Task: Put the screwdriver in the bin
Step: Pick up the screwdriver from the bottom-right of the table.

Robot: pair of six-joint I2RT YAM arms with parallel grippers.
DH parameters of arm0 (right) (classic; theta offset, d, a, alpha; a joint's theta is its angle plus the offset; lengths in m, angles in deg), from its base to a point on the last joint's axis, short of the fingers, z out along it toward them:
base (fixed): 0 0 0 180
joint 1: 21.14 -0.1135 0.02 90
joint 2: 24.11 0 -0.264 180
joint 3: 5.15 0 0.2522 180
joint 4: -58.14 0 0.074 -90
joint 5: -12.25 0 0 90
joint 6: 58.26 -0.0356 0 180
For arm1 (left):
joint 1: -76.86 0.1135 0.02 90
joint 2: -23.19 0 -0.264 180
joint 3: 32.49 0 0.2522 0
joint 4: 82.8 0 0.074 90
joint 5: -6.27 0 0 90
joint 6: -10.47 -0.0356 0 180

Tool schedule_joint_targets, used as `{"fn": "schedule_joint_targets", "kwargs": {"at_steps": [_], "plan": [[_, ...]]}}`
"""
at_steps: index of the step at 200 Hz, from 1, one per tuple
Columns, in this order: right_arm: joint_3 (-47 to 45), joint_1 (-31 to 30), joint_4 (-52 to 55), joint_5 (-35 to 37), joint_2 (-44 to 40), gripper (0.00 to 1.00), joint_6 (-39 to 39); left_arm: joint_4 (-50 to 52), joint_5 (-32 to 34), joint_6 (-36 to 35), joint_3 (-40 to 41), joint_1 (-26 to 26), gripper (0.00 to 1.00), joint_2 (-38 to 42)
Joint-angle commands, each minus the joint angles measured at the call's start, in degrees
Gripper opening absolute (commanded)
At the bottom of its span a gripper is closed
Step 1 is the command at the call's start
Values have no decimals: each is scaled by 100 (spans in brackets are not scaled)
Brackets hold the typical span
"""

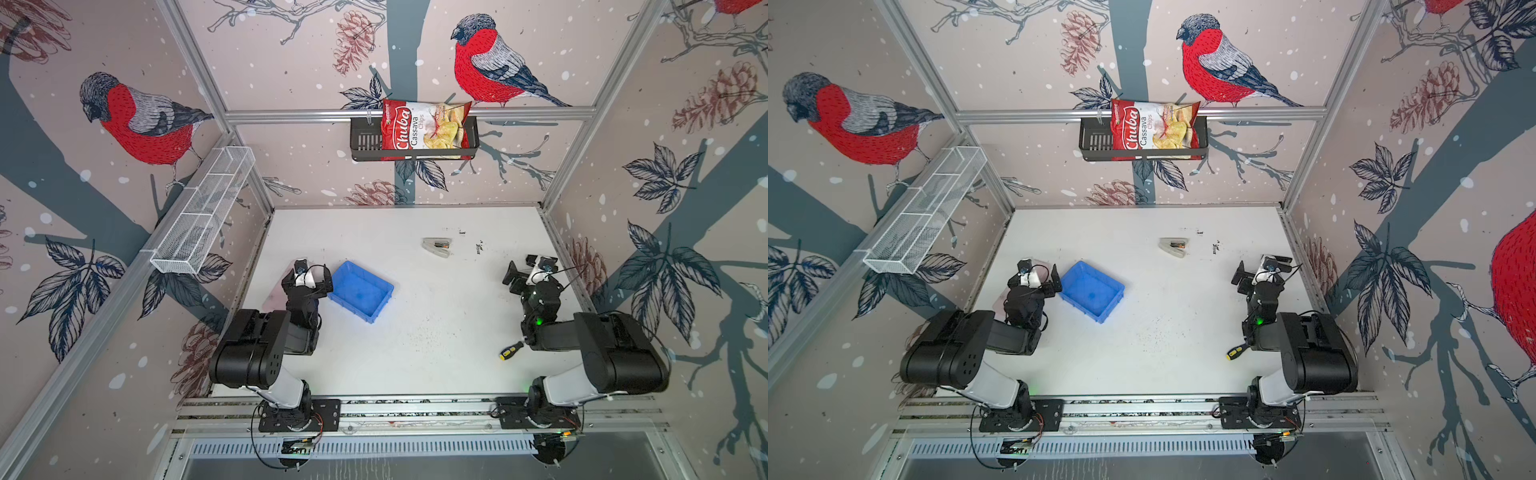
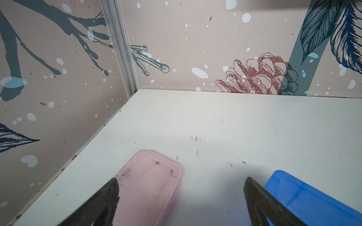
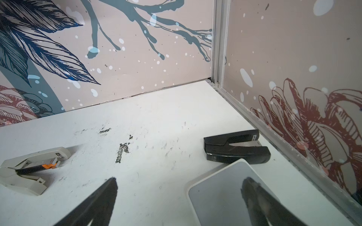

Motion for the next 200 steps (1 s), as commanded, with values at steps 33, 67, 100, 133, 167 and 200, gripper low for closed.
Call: {"fn": "schedule_joint_targets", "kwargs": {"at_steps": [33,67,100,133,167,200], "plan": [[13,-10,-34,55,-2,100,82,-124,32,13,-4,9,97,18],[8,-10,-37,61,-6,100,82,-126,34,13,-8,10,97,14],[-5,-6,-58,46,-5,100,82,-120,40,13,-7,8,97,17],[-4,-11,-63,43,-13,100,82,-126,39,18,0,10,97,17],[-31,-10,-94,44,-32,100,89,-152,79,13,30,3,97,53],[115,-70,388,182,-338,100,97,226,207,-190,36,-190,98,584]]}}
